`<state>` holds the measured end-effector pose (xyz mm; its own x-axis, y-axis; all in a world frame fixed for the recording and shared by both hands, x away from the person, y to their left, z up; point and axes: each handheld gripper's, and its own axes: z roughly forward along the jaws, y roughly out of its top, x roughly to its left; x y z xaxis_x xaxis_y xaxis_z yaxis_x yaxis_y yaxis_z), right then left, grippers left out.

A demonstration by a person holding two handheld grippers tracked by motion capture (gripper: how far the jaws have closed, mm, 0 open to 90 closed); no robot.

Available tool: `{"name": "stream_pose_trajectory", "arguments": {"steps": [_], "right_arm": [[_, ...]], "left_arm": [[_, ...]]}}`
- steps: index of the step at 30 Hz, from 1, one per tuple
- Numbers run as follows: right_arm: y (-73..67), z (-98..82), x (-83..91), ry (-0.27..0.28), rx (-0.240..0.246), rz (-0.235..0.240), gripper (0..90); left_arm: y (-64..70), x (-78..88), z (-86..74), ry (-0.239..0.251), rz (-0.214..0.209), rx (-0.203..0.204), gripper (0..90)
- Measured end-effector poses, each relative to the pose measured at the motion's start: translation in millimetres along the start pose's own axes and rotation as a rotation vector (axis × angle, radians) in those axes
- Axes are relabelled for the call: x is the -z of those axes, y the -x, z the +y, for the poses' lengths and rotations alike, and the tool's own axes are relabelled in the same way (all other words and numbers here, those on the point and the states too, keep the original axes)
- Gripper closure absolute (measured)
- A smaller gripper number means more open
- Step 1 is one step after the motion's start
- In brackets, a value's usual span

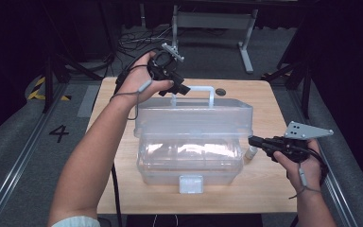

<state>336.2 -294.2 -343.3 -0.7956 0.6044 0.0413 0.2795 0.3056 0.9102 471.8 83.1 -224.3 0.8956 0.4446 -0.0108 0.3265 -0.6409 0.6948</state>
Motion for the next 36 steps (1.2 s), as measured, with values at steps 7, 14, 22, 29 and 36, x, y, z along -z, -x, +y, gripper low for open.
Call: {"name": "stream_pose_trajectory", "arguments": {"steps": [7,14,22,29,36], "right_arm": [[1.6,3.6,-4.5,0.0,0.007,0.001,90.0],[4.5,8.2,-5.3,0.011,0.007,-0.003,90.0],[8.6,14.7,-6.9,0.026,0.009,-0.014,90.0],[11.0,22.1,-9.2,0.032,0.01,-0.032,90.0],[13.7,26.6,-13.0,0.032,-0.005,-0.038,90.0]], "left_arm": [[10.7,19.3,-6.1,0.016,-0.005,0.002,81.2],[26.9,42.9,-20.3,0.089,0.001,0.025,89.9],[47.8,54.9,-47.5,0.112,-0.007,0.015,89.7],[70.4,74.8,-65.0,0.154,0.014,0.0,89.9],[82.8,78.4,-80.6,0.174,0.005,0.002,89.8]]}}
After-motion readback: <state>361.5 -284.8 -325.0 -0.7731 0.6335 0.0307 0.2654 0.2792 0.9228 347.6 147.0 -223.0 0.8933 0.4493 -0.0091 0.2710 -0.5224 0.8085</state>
